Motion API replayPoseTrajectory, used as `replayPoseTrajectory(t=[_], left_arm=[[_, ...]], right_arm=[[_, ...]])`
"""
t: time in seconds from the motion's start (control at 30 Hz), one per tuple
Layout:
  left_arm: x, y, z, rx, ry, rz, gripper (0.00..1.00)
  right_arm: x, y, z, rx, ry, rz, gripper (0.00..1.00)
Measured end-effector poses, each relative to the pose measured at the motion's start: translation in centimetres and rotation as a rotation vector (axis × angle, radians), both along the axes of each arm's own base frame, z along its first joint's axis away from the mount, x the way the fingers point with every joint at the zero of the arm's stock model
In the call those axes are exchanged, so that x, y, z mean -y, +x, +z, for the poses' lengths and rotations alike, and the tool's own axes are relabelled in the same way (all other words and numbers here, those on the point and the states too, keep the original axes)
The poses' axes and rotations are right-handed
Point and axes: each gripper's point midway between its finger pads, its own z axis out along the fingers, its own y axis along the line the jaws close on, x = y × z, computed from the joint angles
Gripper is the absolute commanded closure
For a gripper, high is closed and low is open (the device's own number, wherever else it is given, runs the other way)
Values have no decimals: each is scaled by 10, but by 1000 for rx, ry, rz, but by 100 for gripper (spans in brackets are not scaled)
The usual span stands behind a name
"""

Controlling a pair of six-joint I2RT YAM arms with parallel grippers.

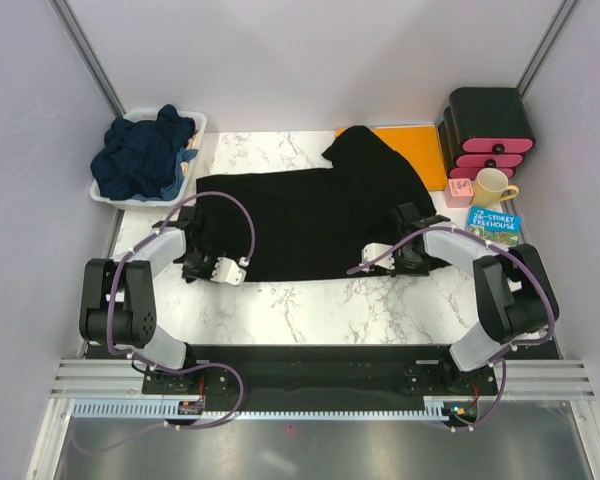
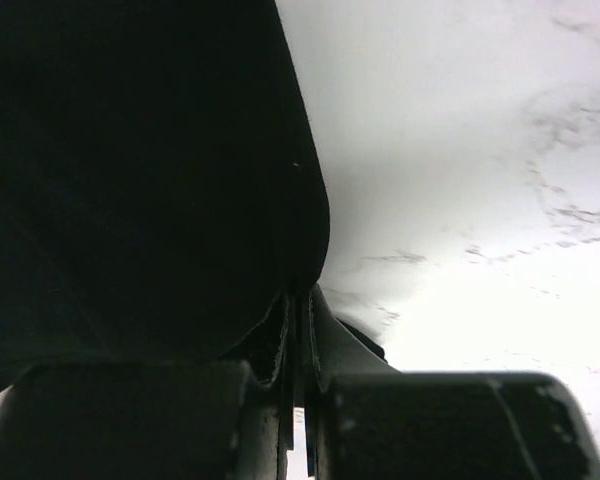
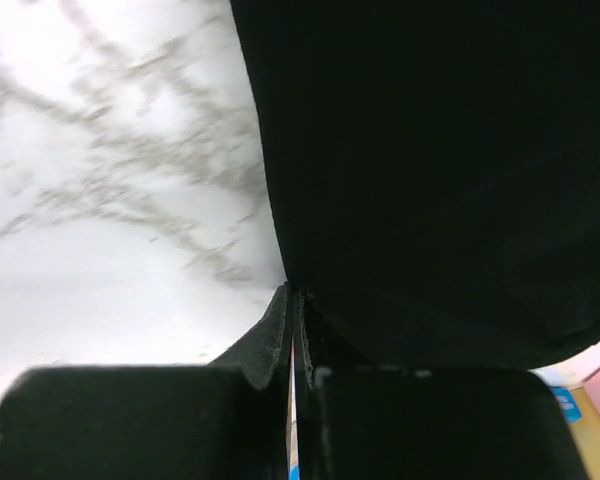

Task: Fold and stack the t-shirts
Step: Fold the tshirt

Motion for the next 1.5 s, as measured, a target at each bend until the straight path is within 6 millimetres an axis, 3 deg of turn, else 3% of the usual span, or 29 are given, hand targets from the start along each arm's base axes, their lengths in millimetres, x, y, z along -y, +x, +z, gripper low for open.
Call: replayPoseTrajectory(t=[0.37, 0.6, 0.67, 0.7, 0.73, 0.8, 0.83, 0.9, 1.0, 1.07, 1.17, 1.33, 1.4, 1.5], left_arm=[[-11, -37, -3, -58, 25, -86, 98], [-13, -77, -1, -191, 22, -120, 98], [-13, -94, 0, -241, 19, -134, 93], [-14, -105, 0, -268, 18, -143, 84], [-14, -116, 0, -297, 16, -149, 61], [-17, -140, 0, -364, 24, -163, 48], [-19, -150, 3, -398, 27, -163, 37], [-21, -161, 6, -435, 32, -164, 33], [-25, -165, 13, -463, 48, -168, 30], [-26, -154, 22, -438, 60, -168, 30], [-27, -109, 48, -334, 76, -137, 30], [-12, 10, 118, -50, 1, -17, 30], [-5, 45, 135, 30, -39, 23, 30], [2, 62, 127, 47, -57, 48, 30]], right_arm=[[5, -58, -1, -45, 12, 119, 100], [0, -96, 2, -81, 8, 231, 99], [-2, -104, 3, -90, 5, 257, 87], [-3, -107, 4, -94, 3, 266, 61], [-4, -112, 5, -104, 0, 278, 51], [0, -120, 7, -128, -15, 274, 33], [2, -124, 7, -144, -21, 274, 29], [5, -132, 9, -178, -30, 269, 24], [3, -134, 22, -203, -29, 269, 27], [-3, -126, 35, -178, -13, 264, 32], [-17, -101, 63, -77, 29, 243, 39], [-43, -49, 99, 140, 122, 161, 43], [-47, -26, 98, 192, 138, 101, 50], [-47, 14, 84, 203, 160, -53, 49]])
